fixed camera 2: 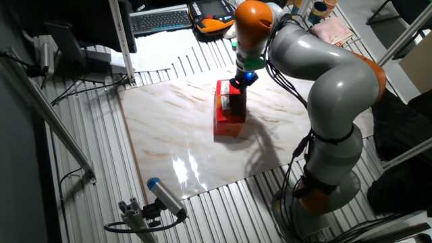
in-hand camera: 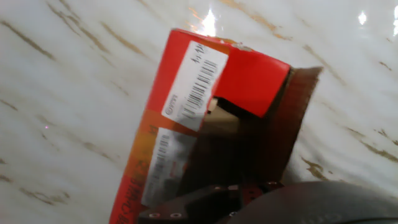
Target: Cover the box
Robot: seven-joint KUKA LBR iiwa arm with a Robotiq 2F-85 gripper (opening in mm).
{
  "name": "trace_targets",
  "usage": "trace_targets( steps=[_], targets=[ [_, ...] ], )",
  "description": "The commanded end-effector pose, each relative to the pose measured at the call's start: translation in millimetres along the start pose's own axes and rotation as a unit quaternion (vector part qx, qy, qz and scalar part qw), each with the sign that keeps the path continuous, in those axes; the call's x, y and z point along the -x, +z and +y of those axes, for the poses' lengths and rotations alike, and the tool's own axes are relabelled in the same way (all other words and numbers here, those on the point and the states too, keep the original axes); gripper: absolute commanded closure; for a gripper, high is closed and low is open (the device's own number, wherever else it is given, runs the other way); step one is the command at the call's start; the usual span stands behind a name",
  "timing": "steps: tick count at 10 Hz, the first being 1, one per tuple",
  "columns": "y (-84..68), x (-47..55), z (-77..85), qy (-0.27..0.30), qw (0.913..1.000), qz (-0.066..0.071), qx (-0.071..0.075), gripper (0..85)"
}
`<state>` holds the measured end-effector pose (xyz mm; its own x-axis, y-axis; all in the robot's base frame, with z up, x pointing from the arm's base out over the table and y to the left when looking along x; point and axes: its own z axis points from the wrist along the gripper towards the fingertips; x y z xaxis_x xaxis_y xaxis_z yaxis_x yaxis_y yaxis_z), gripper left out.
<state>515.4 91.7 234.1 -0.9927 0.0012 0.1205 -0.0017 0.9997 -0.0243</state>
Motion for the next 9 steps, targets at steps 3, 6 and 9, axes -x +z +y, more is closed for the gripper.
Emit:
trace_targets(
  steps=[3, 6, 9],
  targets=[
    [2.8, -4.8, -7.7, -0.027, 0.9995, 0.004, -0.019, 85.0],
    [5.1, -6.8, -13.2, -0.068, 0.9953, 0.014, -0.068, 85.0],
    [6.2, -8.1, -17.0, -0.086, 0.9924, 0.019, -0.085, 85.0]
  ],
)
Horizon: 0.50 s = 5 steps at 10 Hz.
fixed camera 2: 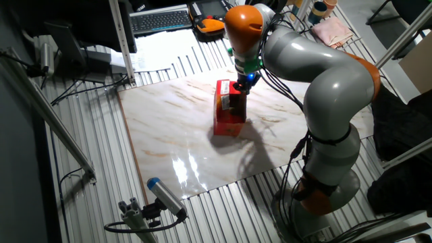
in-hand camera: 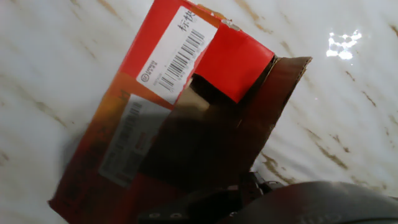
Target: Cover the box
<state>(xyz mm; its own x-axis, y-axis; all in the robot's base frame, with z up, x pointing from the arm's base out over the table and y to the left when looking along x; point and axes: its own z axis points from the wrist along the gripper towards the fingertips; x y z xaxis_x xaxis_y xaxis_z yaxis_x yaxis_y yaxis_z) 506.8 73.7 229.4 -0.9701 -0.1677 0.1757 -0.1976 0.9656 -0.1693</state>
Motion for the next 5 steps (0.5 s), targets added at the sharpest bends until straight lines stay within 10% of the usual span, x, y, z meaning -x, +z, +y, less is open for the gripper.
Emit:
trace_targets(
  steps=[1, 5],
  targets=[
    [1.5, -0.2, -0.2, -0.004, 1.0, 0.001, -0.004, 85.0],
    [6.2, -2.2, -4.1, -0.022, 0.9995, 0.002, -0.023, 85.0]
  ],
)
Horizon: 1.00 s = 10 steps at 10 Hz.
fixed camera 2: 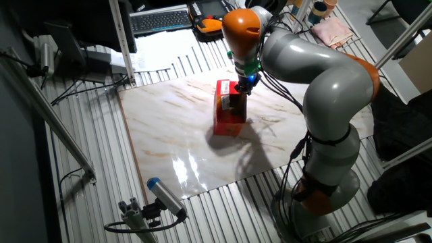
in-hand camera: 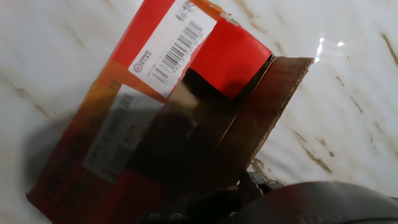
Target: Cover the box
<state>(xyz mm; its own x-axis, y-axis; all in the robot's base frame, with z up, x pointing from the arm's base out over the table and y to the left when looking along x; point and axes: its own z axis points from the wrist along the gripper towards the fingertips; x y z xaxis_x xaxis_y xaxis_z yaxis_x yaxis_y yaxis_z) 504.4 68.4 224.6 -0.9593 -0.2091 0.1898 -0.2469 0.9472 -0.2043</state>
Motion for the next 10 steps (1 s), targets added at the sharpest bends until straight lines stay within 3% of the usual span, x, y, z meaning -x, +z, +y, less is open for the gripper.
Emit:
trace_targets(
  steps=[1, 7, 9, 10],
  targets=[
    [-0.1, -0.3, -0.3, -0.002, 1.0, 0.002, -0.004, 85.0],
    [0.7, -2.5, -1.9, -0.022, 0.9992, 0.005, -0.034, 85.0],
    [3.9, -4.0, -3.6, -0.023, 0.9991, 0.002, -0.035, 85.0],
    [5.3, -2.5, -3.3, -0.019, 0.9995, 0.001, -0.027, 85.0]
  ],
)
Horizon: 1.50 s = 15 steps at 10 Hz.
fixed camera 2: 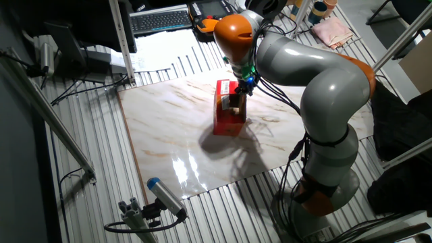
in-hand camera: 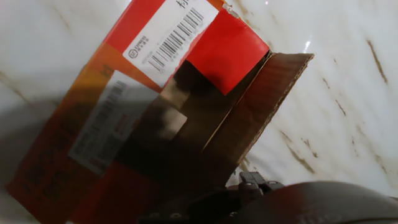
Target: Cover the box
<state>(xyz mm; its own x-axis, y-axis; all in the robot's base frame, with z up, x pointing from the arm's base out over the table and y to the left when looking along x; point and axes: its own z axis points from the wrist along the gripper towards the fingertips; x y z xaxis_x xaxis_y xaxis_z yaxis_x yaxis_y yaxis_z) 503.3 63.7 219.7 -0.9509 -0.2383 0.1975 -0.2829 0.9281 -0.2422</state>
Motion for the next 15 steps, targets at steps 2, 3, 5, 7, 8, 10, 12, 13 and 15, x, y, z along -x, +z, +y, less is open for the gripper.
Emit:
trace_targets(
  steps=[2, 3, 5, 7, 8, 10, 12, 13, 15],
  targets=[
    [3.5, 8.8, 2.8, 0.021, 0.9993, -0.006, 0.031, 85.0],
    [4.8, 15.6, 5.0, 0.031, 0.9985, -0.008, 0.046, 85.0],
    [10.6, 28.9, 13.2, 0.052, 0.9957, -0.01, 0.075, 85.0],
    [18.9, 42.5, 24.5, 0.072, 0.9914, -0.013, 0.109, 85.0],
    [23.6, 48.9, 31.3, 0.078, 0.9904, -0.016, 0.113, 85.0],
    [31.8, 57.6, 40.3, 0.086, 0.9885, -0.022, 0.122, 85.0],
    [37.1, 62.2, 41.7, 0.088, 0.9871, -0.025, 0.131, 85.0],
    [39.1, 63.4, 41.7, 0.086, 0.9872, -0.027, 0.131, 85.0],
    [43.5, 66.6, 41.8, 0.084, 0.987, -0.029, 0.134, 85.0]
  ],
)
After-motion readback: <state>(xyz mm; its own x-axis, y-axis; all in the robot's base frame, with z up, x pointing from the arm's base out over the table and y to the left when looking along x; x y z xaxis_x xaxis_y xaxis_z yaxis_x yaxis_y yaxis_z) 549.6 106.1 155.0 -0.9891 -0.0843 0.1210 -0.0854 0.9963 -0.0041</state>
